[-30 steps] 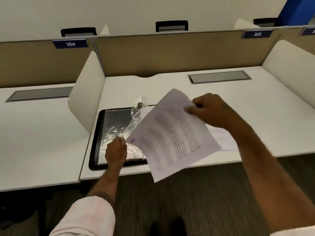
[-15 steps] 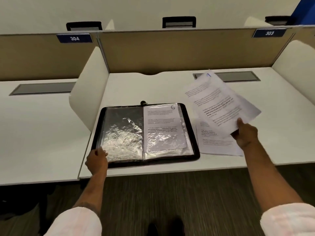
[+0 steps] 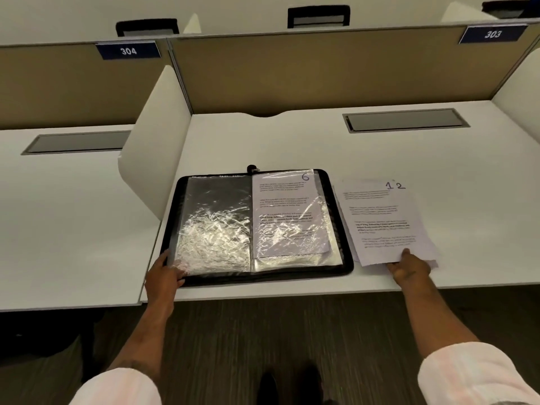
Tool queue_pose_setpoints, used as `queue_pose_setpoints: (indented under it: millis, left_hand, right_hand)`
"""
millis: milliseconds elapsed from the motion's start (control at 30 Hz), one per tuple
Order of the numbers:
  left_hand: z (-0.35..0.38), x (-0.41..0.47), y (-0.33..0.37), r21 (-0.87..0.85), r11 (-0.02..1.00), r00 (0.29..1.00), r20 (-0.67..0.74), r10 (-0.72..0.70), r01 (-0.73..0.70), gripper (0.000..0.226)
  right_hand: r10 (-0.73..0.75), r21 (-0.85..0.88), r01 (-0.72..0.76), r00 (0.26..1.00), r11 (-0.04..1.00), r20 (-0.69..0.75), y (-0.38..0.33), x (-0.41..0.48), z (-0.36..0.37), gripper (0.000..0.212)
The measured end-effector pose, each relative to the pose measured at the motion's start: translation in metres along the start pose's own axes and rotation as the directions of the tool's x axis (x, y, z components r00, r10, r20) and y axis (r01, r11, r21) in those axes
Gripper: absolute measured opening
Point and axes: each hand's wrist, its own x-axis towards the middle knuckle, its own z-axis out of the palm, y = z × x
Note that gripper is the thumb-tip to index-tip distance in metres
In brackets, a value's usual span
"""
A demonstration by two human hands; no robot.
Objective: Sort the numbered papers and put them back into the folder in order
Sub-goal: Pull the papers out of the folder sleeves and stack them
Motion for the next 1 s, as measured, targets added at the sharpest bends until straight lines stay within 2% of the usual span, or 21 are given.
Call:
queue_pose_setpoints:
  millis: [67, 100, 133, 167, 200, 300, 400, 467, 500, 567, 600, 633, 700, 767, 867, 933, 1000]
  left_hand:
    - [0.001, 0.002, 0.002, -0.023, 0.999, 0.999, -0.007, -0.037, 0.037, 0.039]
    - [0.001, 0.003, 0.002, -0.04, 0.997, 0.998, -0.022, -0.066, 0.066, 0.033]
    - [0.002, 0.005, 0.002, -0.045, 0.995, 0.996, -0.034, -0.087, 0.085, 0.028]
    - [0.002, 0.008, 0.002, -0.015, 0.995, 0.994, -0.044, -0.096, 0.095, 0.022]
    - [0.002, 0.01, 0.002, 0.023, 0.995, 0.994, -0.049, -0.098, 0.099, 0.016]
    - [0.004, 0.013, 0.002, 0.2, 0.977, 0.995, -0.087, -0.053, 0.069, 0.009]
    - [0.012, 0.014, -0.001, 0.47, 0.88, 0.987, -0.093, 0.128, -0.07, 0.025]
    - [0.024, 0.011, 0.001, 0.582, 0.788, 0.961, -0.041, 0.274, -0.2, 0.029]
    - [0.032, 0.008, 0.002, 0.617, 0.734, 0.938, 0.019, 0.346, -0.283, 0.029]
    - [0.054, 0.0, 0.007, 0.644, 0.625, 0.884, 0.189, 0.427, -0.44, 0.03]
    - [0.066, -0.007, 0.01, 0.643, 0.574, 0.854, 0.286, 0.434, -0.507, 0.032]
    - [0.078, -0.012, 0.012, 0.634, 0.517, 0.815, 0.387, 0.432, -0.575, 0.035]
    - [0.099, -0.022, 0.013, 0.587, 0.391, 0.705, 0.581, 0.407, -0.709, 0.042]
    - [0.119, -0.031, 0.012, 0.529, 0.302, 0.608, 0.723, 0.328, -0.793, 0.049]
    - [0.141, -0.043, 0.01, 0.497, 0.235, 0.543, 0.813, 0.209, -0.835, 0.054]
    - [0.149, -0.047, 0.008, 0.498, 0.199, 0.53, 0.832, 0.164, -0.844, 0.057]
    - [0.154, -0.049, 0.005, 0.512, 0.155, 0.533, 0.83, 0.165, -0.845, 0.06]
  right_hand:
    - [0.079, -0.045, -0.081, 0.996, 0.996, -0.042, 0.012, 0.013, -0.001, 0.052]
    - [0.092, -0.15, -0.109, 0.989, 0.983, -0.116, 0.015, 0.015, -0.002, 0.055]
    - [0.033, -0.323, -0.107, 0.973, 0.94, -0.227, 0.017, 0.016, -0.004, 0.059]
    - [-0.087, -0.512, -0.082, 0.951, 0.855, -0.297, 0.018, 0.012, -0.005, 0.062]
    - [-0.205, -0.643, -0.051, 0.926, 0.764, -0.317, 0.018, 0.003, -0.004, 0.064]
    - [-0.396, -0.781, 0.129, 0.904, 0.611, -0.16, 0.019, -0.023, 0.012, 0.059]
    - [-0.451, -0.803, 0.424, 0.865, 0.419, 0.221, 0.027, -0.063, 0.042, 0.047]
    - [-0.407, -0.792, 0.579, 0.782, 0.195, 0.472, 0.042, -0.093, 0.059, 0.04]
    - [-0.372, -0.763, 0.642, 0.729, 0.078, 0.575, 0.054, -0.104, 0.067, 0.045]
    - [-0.218, -0.709, 0.699, 0.68, -0.095, 0.7, 0.075, -0.115, 0.079, 0.076]
    - [-0.149, -0.7, 0.698, 0.685, -0.15, 0.714, 0.086, -0.115, 0.084, 0.094]
    - [-0.107, -0.699, 0.686, 0.694, -0.202, 0.712, 0.095, -0.114, 0.089, 0.101]
    - [-0.102, -0.661, 0.666, 0.673, -0.345, 0.732, 0.112, -0.115, 0.095, 0.089]
    - [-0.04, -0.642, 0.63, 0.7, -0.437, 0.713, 0.121, -0.124, 0.097, 0.081]
    - [-0.064, -0.59, 0.612, 0.664, -0.527, 0.745, 0.131, -0.121, 0.096, 0.089]
    - [-0.014, -0.585, 0.621, 0.68, -0.522, 0.733, 0.132, -0.12, 0.096, 0.064]
    - [-0.024, -0.58, 0.631, 0.666, -0.515, 0.746, 0.131, -0.119, 0.097, 0.058]
